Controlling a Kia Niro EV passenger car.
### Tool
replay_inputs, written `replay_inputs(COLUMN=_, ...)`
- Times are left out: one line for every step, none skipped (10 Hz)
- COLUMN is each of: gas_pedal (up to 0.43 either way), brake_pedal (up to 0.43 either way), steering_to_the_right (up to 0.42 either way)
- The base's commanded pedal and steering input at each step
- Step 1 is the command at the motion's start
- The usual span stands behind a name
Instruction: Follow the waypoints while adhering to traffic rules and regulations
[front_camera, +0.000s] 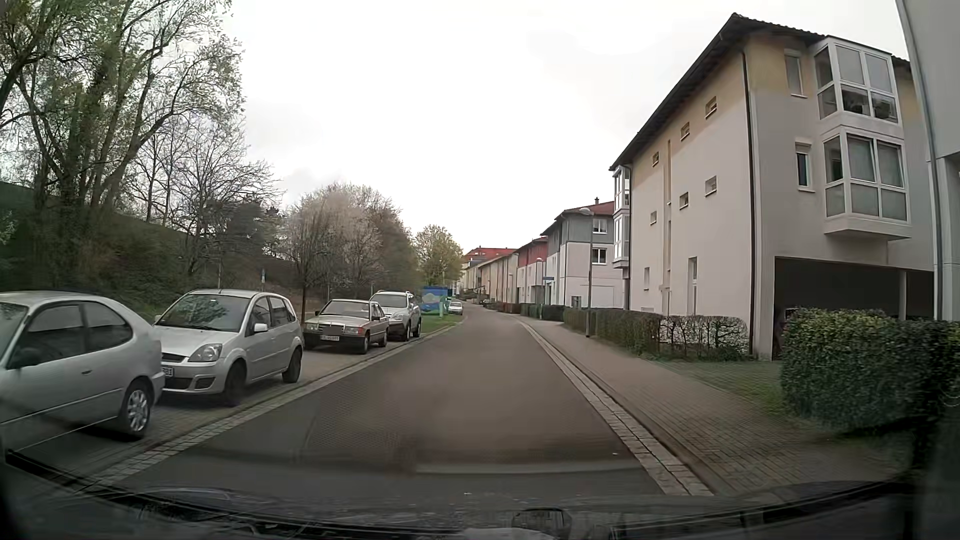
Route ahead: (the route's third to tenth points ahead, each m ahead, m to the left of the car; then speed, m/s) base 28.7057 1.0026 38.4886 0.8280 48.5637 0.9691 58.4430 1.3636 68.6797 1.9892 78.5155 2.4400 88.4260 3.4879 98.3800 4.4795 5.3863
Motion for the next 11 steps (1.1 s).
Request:
replay_inputs(gas_pedal=0.118, brake_pedal=0.000, steering_to_the_right=0.011)
replay_inputs(gas_pedal=0.118, brake_pedal=0.000, steering_to_the_right=0.011)
replay_inputs(gas_pedal=0.118, brake_pedal=0.000, steering_to_the_right=0.009)
replay_inputs(gas_pedal=0.118, brake_pedal=0.000, steering_to_the_right=0.009)
replay_inputs(gas_pedal=0.118, brake_pedal=0.000, steering_to_the_right=0.009)
replay_inputs(gas_pedal=0.118, brake_pedal=0.000, steering_to_the_right=0.009)
replay_inputs(gas_pedal=0.130, brake_pedal=0.000, steering_to_the_right=0.009)
replay_inputs(gas_pedal=0.130, brake_pedal=0.000, steering_to_the_right=0.009)
replay_inputs(gas_pedal=0.130, brake_pedal=0.000, steering_to_the_right=0.009)
replay_inputs(gas_pedal=0.130, brake_pedal=0.000, steering_to_the_right=0.009)
replay_inputs(gas_pedal=0.138, brake_pedal=0.000, steering_to_the_right=0.009)
